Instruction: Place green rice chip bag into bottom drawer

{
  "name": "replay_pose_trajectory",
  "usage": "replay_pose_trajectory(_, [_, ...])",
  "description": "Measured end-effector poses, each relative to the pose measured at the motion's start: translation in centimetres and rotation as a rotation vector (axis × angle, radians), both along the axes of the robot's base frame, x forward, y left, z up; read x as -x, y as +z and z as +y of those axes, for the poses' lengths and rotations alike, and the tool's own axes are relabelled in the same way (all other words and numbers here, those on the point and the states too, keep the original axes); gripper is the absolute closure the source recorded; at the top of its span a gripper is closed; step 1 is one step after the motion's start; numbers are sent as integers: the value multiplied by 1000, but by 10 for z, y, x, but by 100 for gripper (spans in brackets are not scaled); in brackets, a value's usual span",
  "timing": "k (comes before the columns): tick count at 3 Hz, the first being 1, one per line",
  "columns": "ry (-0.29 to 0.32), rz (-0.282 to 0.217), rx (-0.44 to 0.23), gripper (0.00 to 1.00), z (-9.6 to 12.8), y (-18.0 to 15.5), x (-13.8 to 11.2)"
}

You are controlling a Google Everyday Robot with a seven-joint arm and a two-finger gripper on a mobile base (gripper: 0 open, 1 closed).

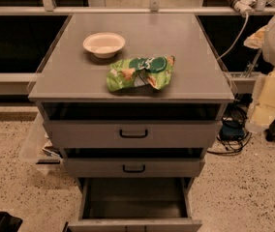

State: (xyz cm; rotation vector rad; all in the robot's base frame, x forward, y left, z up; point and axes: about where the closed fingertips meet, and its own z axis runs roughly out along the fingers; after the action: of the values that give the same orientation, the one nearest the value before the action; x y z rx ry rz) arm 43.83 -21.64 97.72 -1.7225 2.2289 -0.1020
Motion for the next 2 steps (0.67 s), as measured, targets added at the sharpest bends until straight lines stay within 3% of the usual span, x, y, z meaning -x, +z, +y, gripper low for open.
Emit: replay_pose_trajectory(2, [17, -10, -17, 0, 3, 2, -6])
